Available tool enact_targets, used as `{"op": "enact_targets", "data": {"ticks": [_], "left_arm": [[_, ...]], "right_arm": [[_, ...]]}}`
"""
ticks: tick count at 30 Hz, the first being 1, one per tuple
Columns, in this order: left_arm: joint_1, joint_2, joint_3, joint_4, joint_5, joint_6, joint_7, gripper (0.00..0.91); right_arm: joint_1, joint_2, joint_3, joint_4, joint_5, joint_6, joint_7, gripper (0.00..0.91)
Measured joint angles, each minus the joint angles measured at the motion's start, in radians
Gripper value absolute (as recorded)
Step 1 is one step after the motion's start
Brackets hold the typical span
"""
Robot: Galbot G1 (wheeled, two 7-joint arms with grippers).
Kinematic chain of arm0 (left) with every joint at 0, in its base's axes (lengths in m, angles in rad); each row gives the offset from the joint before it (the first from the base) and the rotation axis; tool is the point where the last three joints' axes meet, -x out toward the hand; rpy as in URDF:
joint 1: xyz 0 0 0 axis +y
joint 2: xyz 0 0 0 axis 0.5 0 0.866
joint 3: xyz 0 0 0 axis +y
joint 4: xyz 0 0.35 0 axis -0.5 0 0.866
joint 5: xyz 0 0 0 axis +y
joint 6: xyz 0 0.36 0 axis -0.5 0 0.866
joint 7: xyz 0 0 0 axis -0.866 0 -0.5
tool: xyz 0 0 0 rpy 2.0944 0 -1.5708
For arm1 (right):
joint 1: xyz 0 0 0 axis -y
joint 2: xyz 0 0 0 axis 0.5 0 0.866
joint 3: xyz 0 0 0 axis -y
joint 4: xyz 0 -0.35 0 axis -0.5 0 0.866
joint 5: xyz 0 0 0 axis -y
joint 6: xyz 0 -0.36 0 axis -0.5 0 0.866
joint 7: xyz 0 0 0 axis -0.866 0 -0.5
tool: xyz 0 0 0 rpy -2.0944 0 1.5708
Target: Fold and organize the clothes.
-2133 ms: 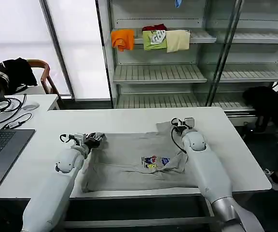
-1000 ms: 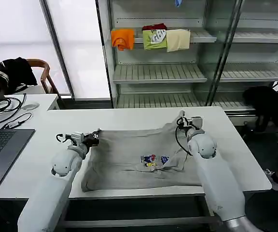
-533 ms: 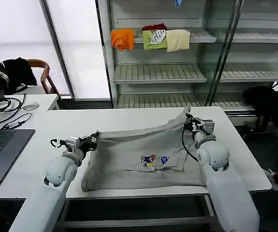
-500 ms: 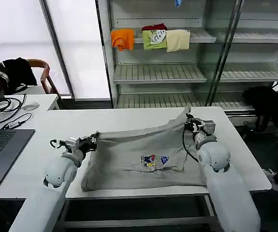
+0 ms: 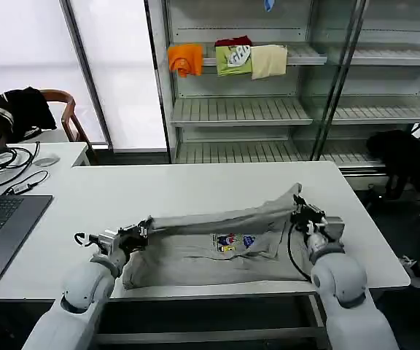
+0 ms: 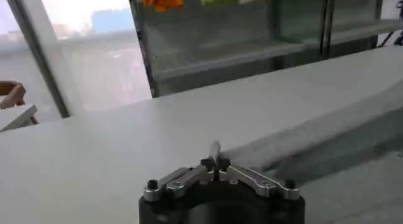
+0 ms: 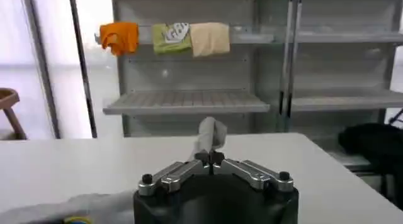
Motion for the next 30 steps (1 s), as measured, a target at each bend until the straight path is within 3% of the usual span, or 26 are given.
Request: {"op": "enact_targets", "data": {"ticks": [22, 23, 24, 25, 26, 27, 28, 29, 30], "left_arm": [[0.109, 0.005, -0.007, -0.054, 0.045, -0.003, 0.015, 0.020], [0.110, 0.005, -0.007, -0.055, 0.047, -0.003, 0.016, 0.584], [0.111, 0.004, -0.007, -0.056, 0.048, -0.004, 0.017, 0.776], [0.111, 0.003, -0.007, -0.056, 0.050, -0.005, 0.017, 0.907], [0.112, 0.002, -0.007, -0.056, 0.053, -0.007, 0.017, 0.907], [0.113, 0.000, -0.007, -0.057, 0.055, -0.009, 0.016, 0.907], [0.113, -0.001, -0.007, -0.057, 0.058, -0.011, 0.017, 0.907], [0.113, -0.003, -0.007, -0.059, 0.061, -0.012, 0.016, 0.907], [0.113, -0.005, -0.007, -0.061, 0.064, -0.012, 0.016, 0.907]], "right_arm": [[-0.275, 0.046, 0.000, 0.078, -0.083, 0.059, 0.046, 0.000], [-0.278, 0.046, -0.001, 0.078, -0.086, 0.061, 0.046, 0.000], [-0.281, 0.047, -0.002, 0.077, -0.090, 0.064, 0.047, 0.000], [-0.283, 0.048, -0.003, 0.076, -0.093, 0.067, 0.048, 0.000], [-0.286, 0.049, -0.004, 0.075, -0.096, 0.069, 0.048, 0.000], [-0.288, 0.049, -0.006, 0.072, -0.099, 0.072, 0.048, 0.101], [-0.291, 0.050, -0.007, 0.070, -0.102, 0.074, 0.048, 0.312], [-0.295, 0.050, -0.009, 0.068, -0.105, 0.076, 0.048, 0.907], [-0.298, 0.050, -0.011, 0.067, -0.107, 0.078, 0.050, 0.907]]}}
